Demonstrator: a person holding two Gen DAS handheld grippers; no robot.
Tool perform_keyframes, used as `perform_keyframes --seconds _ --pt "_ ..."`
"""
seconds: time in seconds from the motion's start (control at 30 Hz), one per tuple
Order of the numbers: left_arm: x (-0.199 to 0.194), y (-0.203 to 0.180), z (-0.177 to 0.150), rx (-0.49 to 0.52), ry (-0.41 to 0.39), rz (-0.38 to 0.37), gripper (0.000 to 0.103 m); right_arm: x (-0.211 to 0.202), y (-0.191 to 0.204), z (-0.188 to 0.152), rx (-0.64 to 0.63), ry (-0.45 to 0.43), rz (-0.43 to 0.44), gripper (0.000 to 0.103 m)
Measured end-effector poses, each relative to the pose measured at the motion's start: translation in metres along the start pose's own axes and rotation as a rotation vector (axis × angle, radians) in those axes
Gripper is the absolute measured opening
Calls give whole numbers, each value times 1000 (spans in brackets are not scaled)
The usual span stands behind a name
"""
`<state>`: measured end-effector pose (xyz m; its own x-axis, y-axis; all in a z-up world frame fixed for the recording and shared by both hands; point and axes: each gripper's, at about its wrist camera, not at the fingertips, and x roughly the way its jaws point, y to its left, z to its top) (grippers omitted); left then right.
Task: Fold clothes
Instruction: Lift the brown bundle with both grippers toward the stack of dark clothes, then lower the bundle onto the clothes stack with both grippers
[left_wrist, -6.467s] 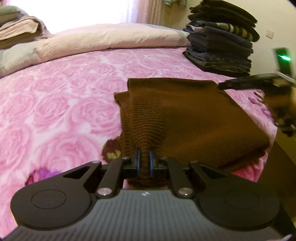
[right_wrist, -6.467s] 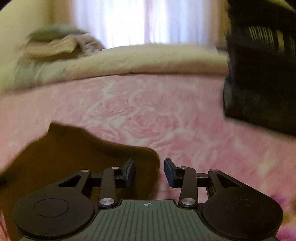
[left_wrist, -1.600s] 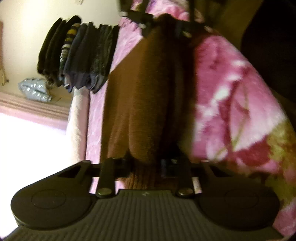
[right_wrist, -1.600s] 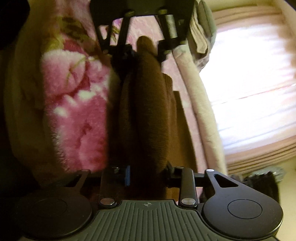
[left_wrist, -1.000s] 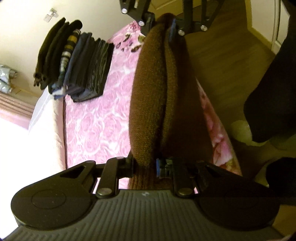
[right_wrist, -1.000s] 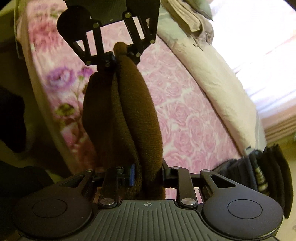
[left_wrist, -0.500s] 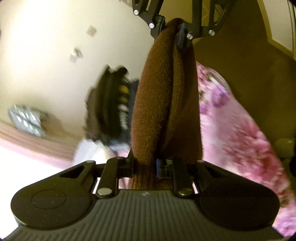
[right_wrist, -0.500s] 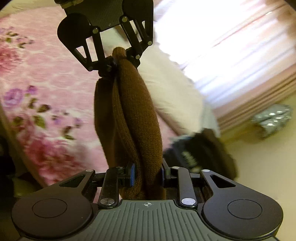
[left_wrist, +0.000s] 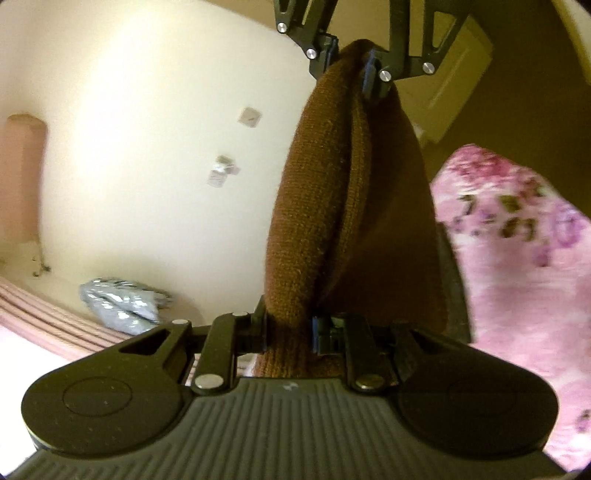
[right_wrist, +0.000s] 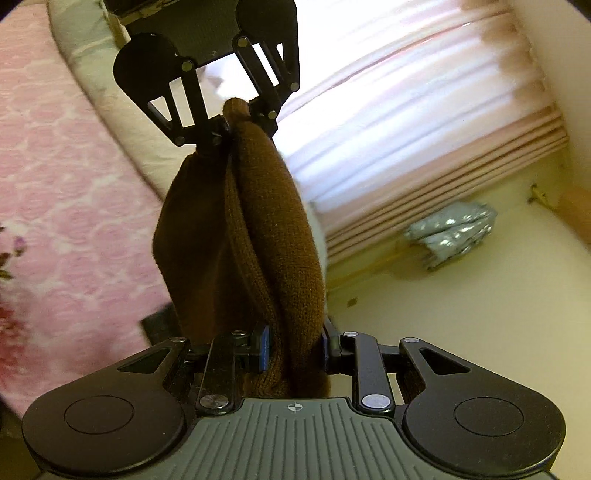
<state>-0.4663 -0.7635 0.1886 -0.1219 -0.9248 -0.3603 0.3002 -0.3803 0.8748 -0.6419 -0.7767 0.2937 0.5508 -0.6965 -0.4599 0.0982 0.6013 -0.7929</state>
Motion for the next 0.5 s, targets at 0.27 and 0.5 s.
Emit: perform_keyframes --seconds 0.27,0.5 --pt "129 74 15 -53 119 172 17 101 -126 -45 -65 -161 -77 24" --pt "226 -5 4 -65 236 95 17 212 -190 -101 -166 -280 -88 24"
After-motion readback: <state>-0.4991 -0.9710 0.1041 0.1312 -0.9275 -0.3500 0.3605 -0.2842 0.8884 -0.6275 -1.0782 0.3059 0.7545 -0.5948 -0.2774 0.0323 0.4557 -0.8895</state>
